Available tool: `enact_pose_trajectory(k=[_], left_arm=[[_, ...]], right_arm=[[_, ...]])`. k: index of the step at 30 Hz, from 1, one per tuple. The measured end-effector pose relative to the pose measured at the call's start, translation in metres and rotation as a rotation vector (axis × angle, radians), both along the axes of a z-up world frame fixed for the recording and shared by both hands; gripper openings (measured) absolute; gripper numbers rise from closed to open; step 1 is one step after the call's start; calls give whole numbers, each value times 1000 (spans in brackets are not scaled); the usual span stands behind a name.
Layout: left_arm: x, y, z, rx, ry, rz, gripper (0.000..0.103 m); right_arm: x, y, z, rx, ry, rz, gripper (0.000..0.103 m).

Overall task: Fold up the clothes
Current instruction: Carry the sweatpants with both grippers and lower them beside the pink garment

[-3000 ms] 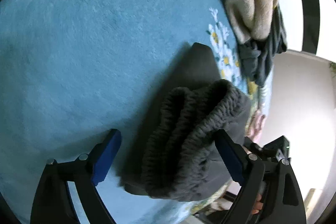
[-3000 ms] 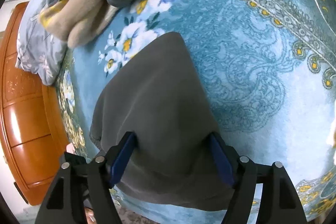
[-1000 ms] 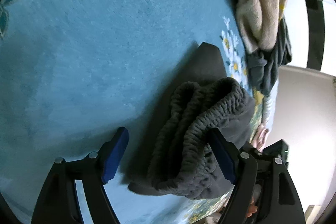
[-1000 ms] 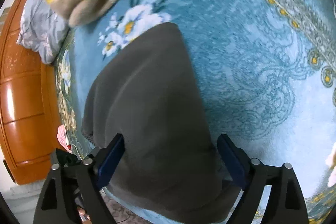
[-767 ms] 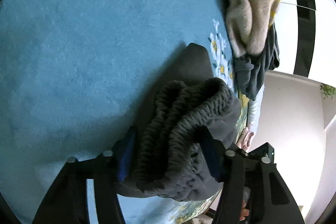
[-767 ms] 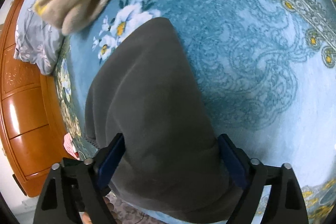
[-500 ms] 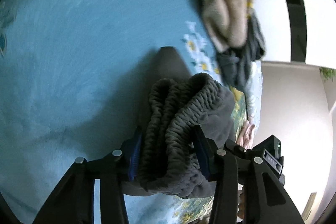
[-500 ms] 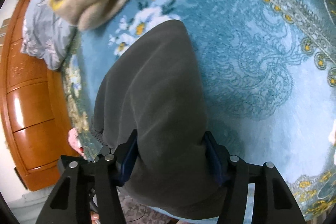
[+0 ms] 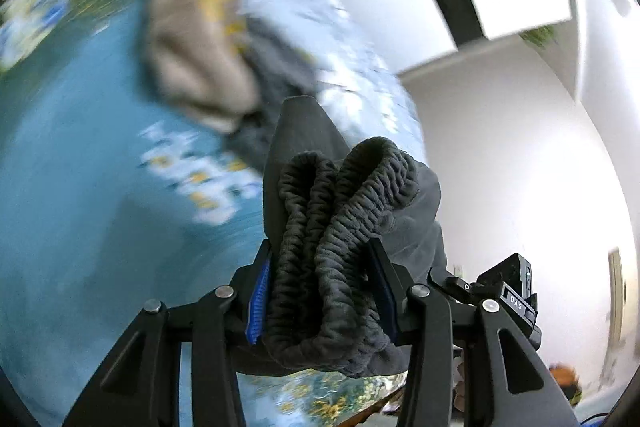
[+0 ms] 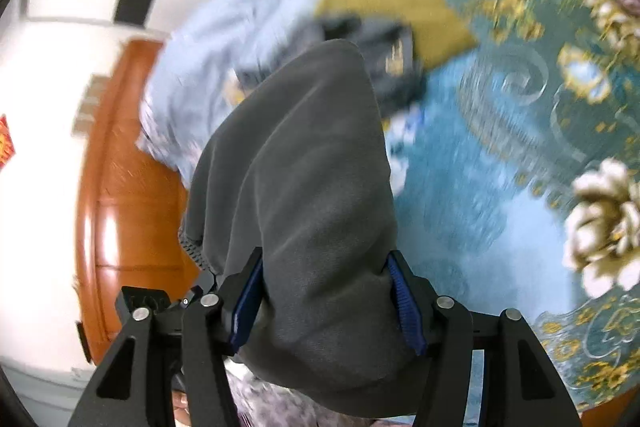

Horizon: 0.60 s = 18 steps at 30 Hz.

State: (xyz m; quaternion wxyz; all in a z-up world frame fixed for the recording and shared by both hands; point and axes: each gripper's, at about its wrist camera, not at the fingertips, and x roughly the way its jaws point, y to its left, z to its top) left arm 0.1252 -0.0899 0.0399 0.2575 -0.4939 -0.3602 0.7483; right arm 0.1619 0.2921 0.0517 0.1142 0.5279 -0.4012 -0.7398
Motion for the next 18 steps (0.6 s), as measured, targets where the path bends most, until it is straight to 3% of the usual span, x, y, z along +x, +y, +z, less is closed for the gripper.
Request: enact_pose_trajectory(k=[7, 13, 18], left_arm=[[-37, 128, 66, -26, 110, -208, 47], [-52, 279, 82, -94, 125, -334, 47], [-55, 419, 76, -109, 55, -362, 47]], right_arm=[[30, 114, 55, -1, 139, -179, 62], [52, 249, 43, -47, 158, -301, 62], [62, 381, 28, -47, 142, -348, 62]])
